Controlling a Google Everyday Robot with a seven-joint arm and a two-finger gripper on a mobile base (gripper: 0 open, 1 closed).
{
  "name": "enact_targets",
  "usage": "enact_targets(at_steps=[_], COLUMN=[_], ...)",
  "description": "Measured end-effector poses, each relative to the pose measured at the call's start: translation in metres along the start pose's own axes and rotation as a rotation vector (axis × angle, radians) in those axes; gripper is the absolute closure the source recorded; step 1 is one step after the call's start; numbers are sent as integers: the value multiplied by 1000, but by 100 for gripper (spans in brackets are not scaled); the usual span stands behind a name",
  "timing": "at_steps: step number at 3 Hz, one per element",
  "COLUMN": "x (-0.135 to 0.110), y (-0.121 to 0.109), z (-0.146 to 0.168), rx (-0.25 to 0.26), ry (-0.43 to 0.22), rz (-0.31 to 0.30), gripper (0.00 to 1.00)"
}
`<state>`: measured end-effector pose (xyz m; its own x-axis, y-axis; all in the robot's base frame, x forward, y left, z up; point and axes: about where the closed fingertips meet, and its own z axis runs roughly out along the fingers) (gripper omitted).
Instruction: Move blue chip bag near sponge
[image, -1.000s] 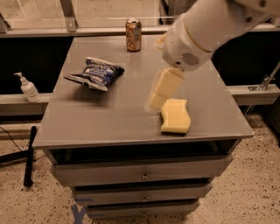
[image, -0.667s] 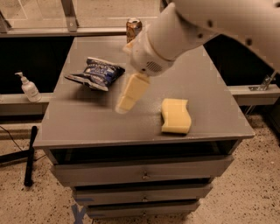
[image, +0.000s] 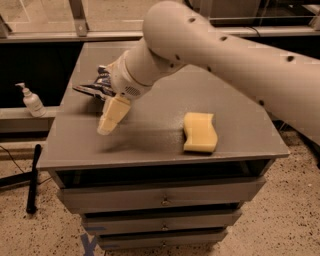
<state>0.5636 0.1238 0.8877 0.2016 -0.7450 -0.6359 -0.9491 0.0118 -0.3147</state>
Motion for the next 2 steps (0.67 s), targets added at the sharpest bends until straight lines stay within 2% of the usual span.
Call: enact_targets(at_steps=[1,2], x=[-2,-3], y=[-16,-44], z=[36,44], rx=[2,41], ry=[-9,-12], rz=[5,-1], gripper=[18,41])
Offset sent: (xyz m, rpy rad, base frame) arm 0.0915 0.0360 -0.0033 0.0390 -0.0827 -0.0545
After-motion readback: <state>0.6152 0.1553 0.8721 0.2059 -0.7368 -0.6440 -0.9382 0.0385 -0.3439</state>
